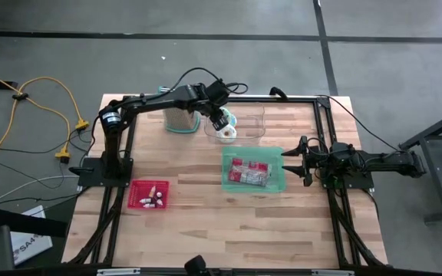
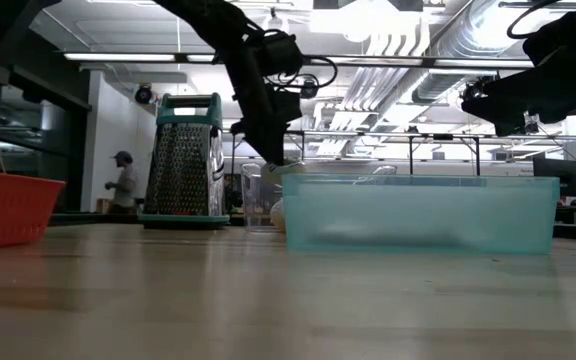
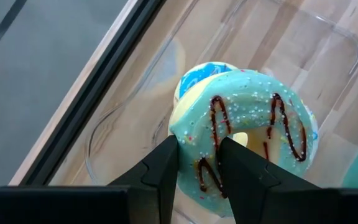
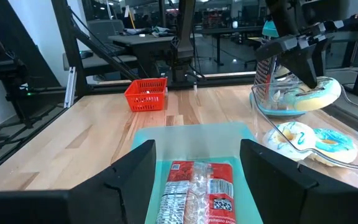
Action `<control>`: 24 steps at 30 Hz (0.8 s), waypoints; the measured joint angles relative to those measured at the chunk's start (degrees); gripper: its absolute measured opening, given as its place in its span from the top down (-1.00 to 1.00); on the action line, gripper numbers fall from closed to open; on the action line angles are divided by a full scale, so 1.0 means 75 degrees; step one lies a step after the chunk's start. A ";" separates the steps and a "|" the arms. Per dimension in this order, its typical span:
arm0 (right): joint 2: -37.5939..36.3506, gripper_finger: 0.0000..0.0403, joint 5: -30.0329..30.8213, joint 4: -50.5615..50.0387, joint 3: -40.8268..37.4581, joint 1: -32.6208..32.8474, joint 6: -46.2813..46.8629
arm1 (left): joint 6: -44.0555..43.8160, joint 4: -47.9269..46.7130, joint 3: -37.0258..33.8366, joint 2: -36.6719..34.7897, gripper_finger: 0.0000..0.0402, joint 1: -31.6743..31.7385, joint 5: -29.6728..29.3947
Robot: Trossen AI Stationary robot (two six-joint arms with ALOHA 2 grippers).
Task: Pick & Place Food Item
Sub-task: Put the green donut into the transparent bin, then return to Home Position
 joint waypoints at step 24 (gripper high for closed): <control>0.0000 -0.11 0.0000 0.0000 -0.0001 0.0002 0.0000 | 0.0031 -0.0033 -0.0003 0.0003 0.11 -0.0022 0.0178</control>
